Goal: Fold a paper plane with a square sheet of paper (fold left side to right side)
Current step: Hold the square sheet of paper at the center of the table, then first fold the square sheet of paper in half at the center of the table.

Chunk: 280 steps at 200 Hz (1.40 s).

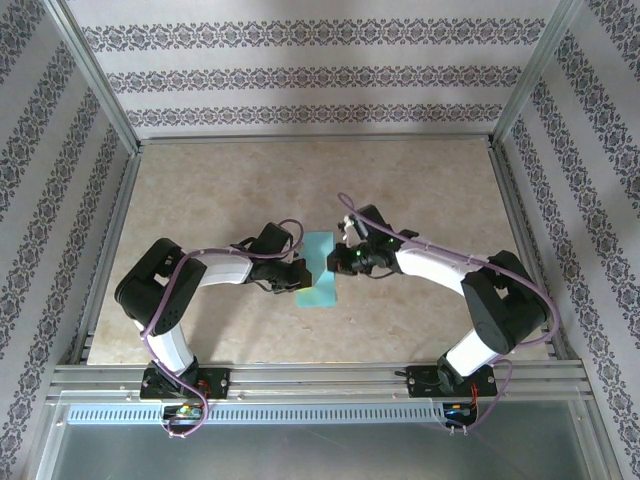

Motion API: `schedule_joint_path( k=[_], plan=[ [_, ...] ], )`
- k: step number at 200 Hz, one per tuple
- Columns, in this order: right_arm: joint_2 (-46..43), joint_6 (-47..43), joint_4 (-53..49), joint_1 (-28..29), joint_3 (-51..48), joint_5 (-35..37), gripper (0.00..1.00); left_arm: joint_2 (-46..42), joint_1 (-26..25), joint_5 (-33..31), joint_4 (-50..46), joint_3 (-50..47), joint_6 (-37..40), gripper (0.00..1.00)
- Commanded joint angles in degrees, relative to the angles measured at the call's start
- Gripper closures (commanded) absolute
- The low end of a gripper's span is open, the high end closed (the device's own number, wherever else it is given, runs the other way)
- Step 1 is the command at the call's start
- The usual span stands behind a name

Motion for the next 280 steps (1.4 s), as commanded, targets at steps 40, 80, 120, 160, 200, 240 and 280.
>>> schedule_joint_path(
  k=[40,80,120,160,200,240,280],
  plan=[
    [3.45,5.86,4.44,4.57,-4.26,0.52,1.0,2.24,-2.53,-3.23,0.5,-1.48,-4.45,0.96],
    [5.88,5.36,1.99,5.27,-4.53,2.73,1.0,1.07,-2.49,-3.15,-1.08,0.06,-3.29,0.95],
    [6.42,4.57,-1.11,5.74,-5.53,4.33,1.0,0.0,-1.45,-2.42,-2.78,3.6,-1.53,0.91],
    [6.88,3.42,-3.39,5.73,-5.94,6.13,1.0,1.58,0.76,-1.67,-3.96,6.78,0.97,0.9],
    [6.71,2.5,-5.31,5.58,-5.42,7.45,1.0,4.24,2.55,-1.38,-3.01,7.68,2.7,0.9],
    [6.86,1.37,-7.26,5.41,-4.89,8.21,1.0,5.62,4.03,-1.18,-1.15,7.25,2.92,0.9],
    [7.49,0.45,-8.63,5.28,-4.87,8.83,1.0,6.38,5.86,-2.34,1.59,5.57,2.36,0.9]
  ],
)
